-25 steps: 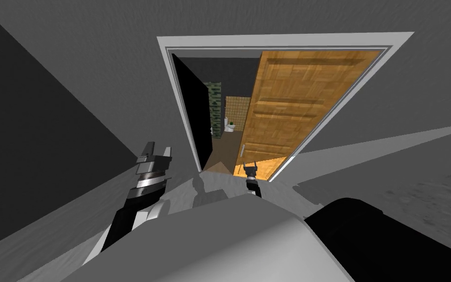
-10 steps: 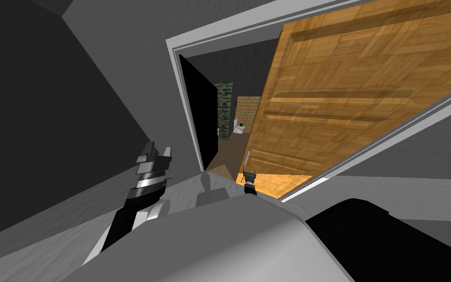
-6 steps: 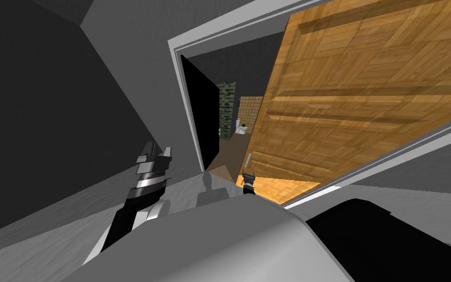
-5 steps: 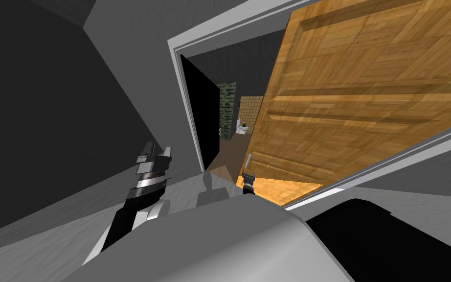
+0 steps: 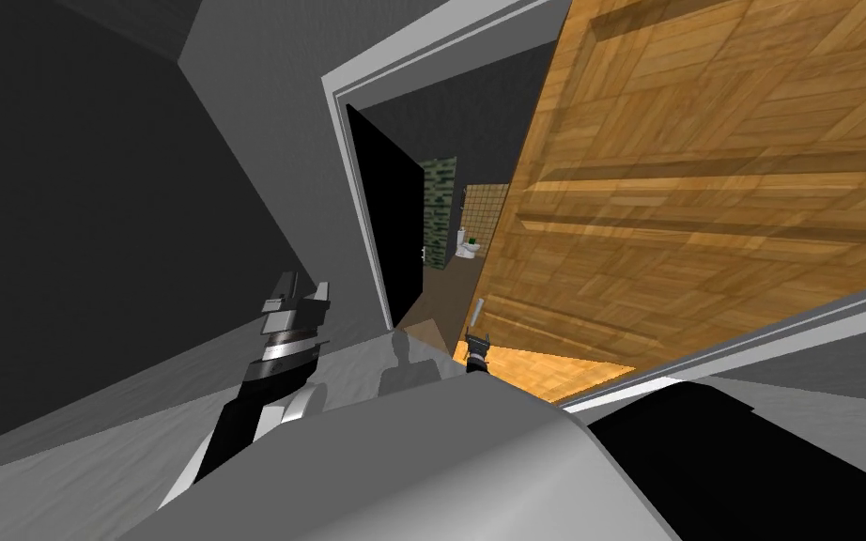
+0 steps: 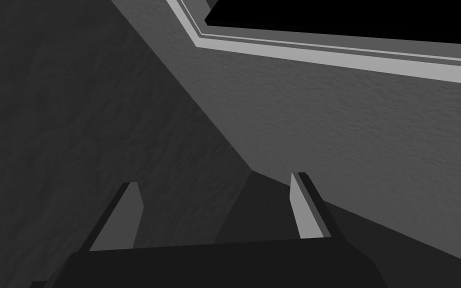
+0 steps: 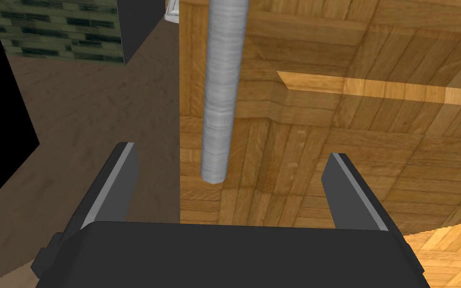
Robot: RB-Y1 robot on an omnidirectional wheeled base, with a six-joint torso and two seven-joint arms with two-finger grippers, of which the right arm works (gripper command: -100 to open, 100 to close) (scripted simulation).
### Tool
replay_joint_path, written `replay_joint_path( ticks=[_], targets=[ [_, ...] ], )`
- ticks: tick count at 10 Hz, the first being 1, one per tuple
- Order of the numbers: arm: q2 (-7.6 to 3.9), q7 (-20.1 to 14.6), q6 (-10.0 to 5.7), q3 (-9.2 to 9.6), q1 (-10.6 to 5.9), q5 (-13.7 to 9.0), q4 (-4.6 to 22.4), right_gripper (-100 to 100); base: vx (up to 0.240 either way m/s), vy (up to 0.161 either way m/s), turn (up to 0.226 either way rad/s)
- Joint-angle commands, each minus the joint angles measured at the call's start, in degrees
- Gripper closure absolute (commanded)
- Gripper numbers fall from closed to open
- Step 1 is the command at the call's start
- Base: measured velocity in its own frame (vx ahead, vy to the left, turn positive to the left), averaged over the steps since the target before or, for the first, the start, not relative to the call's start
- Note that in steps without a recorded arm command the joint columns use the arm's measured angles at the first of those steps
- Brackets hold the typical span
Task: Push the door open
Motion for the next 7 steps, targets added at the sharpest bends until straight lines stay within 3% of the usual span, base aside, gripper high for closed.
replay_joint_path(
  ticks=[1, 4, 6, 7],
  targets=[
    [-1.78, -0.03, 0.01, -0.26, -0.49, -0.15, 0.47, -100, 0.146, -0.085, 0.018],
    [-2.74, -0.22, 0.06, -0.59, -0.83, -0.36, 0.90, -100, 0.170, -0.119, 0.017],
    [-1.70, -0.35, 0.10, -0.84, -1.08, -0.52, 1.23, -100, 0.171, -0.120, 0.020],
    [-0.44, -0.42, 0.12, -0.97, -1.21, -0.60, 1.39, -100, 0.175, -0.102, 0.017]
  ],
)
